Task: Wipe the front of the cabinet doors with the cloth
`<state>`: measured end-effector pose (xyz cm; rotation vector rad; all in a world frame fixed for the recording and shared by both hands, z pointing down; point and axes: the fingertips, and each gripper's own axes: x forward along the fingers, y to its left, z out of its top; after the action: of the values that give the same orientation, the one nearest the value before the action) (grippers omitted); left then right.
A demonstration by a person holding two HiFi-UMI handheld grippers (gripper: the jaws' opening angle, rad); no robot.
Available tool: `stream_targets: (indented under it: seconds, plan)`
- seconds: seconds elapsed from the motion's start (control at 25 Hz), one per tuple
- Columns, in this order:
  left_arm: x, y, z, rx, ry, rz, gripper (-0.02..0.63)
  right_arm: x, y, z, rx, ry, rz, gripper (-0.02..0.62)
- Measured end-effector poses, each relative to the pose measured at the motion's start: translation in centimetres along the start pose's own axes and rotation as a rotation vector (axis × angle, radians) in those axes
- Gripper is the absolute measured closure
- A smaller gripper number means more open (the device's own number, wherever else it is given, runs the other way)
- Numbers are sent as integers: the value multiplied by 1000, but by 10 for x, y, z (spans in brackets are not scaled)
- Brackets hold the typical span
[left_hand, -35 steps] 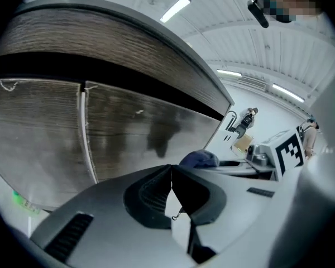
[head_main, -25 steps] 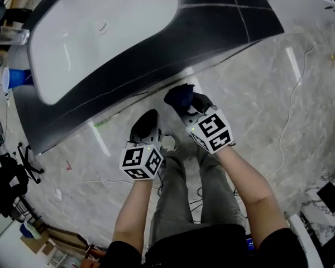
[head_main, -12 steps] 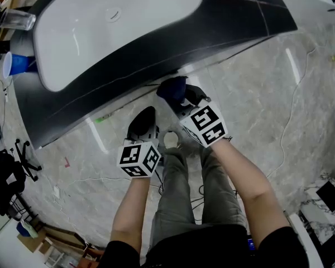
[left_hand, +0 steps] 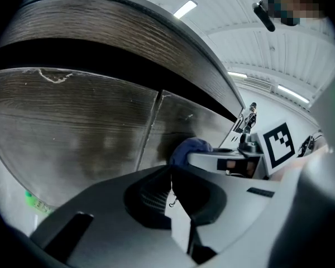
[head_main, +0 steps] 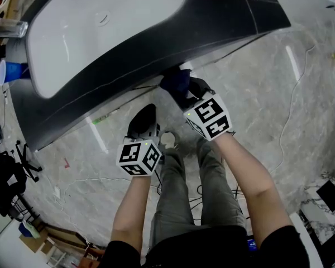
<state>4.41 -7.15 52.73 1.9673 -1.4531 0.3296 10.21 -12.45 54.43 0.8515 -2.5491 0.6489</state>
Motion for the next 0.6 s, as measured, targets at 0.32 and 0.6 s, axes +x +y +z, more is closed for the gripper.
stream_targets:
  seconds: [0.32, 0.6]
  plan:
    - [28, -36, -2, 20, 19, -30, 598, -30, -53, -3, 17, -13, -54, 472]
    - [57, -71, -3, 38, 37, -69, 598, -53, -94, -8, 31, -21, -93, 472]
